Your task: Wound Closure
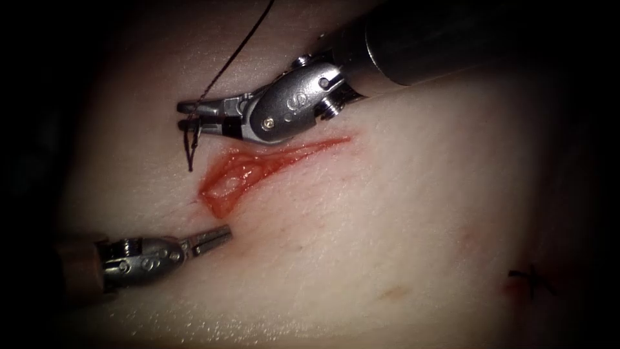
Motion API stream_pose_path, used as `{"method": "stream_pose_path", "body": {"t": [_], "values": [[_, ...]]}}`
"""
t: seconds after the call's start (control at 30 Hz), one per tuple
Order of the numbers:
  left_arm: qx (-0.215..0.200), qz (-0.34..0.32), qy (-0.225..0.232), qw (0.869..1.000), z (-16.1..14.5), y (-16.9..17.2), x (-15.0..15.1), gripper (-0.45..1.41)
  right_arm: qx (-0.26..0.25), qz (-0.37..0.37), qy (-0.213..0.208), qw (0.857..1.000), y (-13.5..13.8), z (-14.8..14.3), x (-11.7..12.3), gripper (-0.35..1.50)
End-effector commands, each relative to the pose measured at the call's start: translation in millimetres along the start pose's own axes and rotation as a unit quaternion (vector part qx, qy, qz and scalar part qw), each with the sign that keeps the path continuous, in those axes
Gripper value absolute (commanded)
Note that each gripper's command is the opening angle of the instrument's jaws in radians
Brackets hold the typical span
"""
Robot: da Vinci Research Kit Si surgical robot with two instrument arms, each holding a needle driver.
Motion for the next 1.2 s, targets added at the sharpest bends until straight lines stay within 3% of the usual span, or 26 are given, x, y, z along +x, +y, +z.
{"method": "stream_pose_path", "body": {"t": [0.03, 0.37, 0.57, 0.67, 0.7, 0.8, 0.97, 1.03, 1.2], "values": [[-0.001, -0.001, 0.0, 1.0, 0.9, 0.9, -0.3, -0.45, -0.001, -0.002, 0.001, 1.0, -0.7, 0.7, -0.2, -0.35], [-0.001, -0.001, 0.0, 1.0, 0.9, 0.8, -0.3, -0.45, -0.002, 0.001, 0.007, 1.0, -0.3, 0.8, 0.3, -0.35], [-0.001, -0.001, 0.0, 1.0, 1.0, 0.8, -0.2, -0.45, 0.002, 0.094, -0.007, 0.996, 0.3, 0.8, -0.4, -0.35], [-0.001, -0.001, 0.0, 1.0, 1.0, 0.8, -0.3, -0.45, -0.001, 0.166, -0.019, 0.986, 0.5, 0.9, -0.9, -0.35], [-0.002, -0.001, -0.001, 1.0, 1.0, 0.9, -0.3, -0.45, -0.005, 0.216, -0.028, 0.976, 0.7, 0.9, -1.2, -0.35], [-0.001, -0.001, -0.001, 1.0, 1.0, 0.9, -0.3, -0.45, -0.01, 0.248, -0.038, 0.968, 0.9, 0.8, -1.6, -0.35], [-0.001, -0.001, -0.001, 1.0, 1.1, 0.9, -0.3, -0.45, -0.012, 0.246, -0.042, 0.968, 1.0, 0.8, -1.7, -0.35], [-0.001, -0.001, -0.001, 1.0, 1.1, 1.0, -0.3, -0.45, -0.011, 0.196, -0.04, 0.98, 0.9, 0.9, -1.5, -0.35], [-0.001, 0.0, -0.001, 1.0, 1.1, 1.0, -0.5, -0.45, -0.008, 0.148, -0.031, 0.989, 0.8, 1.0, -0.8, -0.35]]}}
